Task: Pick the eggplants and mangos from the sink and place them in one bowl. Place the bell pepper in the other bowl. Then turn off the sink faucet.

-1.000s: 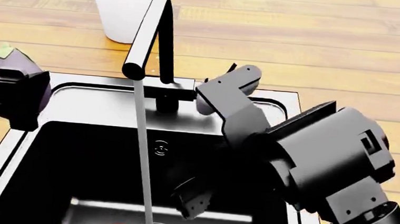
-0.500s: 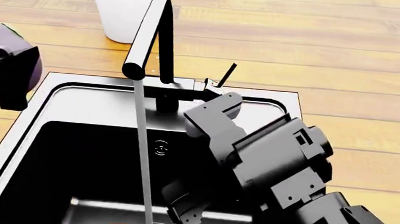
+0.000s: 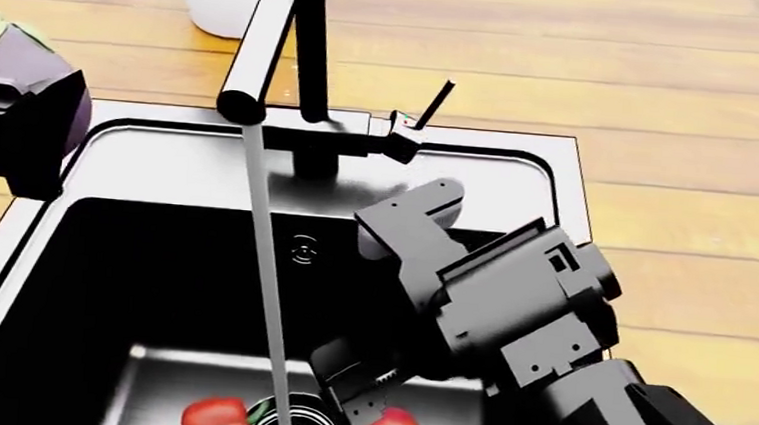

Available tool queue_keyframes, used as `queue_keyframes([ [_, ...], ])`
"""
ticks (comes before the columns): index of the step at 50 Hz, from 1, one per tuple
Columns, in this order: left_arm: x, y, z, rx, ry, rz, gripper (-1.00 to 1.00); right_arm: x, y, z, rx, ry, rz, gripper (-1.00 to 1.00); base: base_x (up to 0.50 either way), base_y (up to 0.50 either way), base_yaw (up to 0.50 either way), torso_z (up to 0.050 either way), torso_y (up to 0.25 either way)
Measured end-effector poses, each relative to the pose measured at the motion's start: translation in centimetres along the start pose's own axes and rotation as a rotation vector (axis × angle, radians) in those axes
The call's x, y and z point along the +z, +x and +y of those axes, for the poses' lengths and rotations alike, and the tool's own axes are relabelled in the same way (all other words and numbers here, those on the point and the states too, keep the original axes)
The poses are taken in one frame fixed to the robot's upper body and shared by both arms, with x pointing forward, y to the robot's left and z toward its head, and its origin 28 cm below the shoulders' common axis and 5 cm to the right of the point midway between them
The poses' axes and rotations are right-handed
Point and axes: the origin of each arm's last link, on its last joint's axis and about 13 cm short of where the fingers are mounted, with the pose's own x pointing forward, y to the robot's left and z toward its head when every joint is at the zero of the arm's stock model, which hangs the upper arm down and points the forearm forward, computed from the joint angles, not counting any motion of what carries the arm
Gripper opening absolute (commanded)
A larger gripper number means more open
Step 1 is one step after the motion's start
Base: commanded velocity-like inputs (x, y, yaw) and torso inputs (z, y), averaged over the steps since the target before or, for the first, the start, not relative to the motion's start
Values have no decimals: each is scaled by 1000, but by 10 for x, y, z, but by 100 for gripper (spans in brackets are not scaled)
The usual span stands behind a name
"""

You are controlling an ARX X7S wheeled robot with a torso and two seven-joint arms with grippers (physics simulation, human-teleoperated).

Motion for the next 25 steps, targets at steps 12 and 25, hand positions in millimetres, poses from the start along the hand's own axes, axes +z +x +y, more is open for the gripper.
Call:
queue_keyframes([
  [12, 0, 0, 0, 7, 7, -11, -100, 4, 3, -4, -53, -60, 11, 100, -1, 0, 0, 9, -87],
  [25, 0, 0, 0, 17, 5, -15, -100, 6, 7, -5, -58, -90, 20, 100, 0, 0, 0, 9, -88],
])
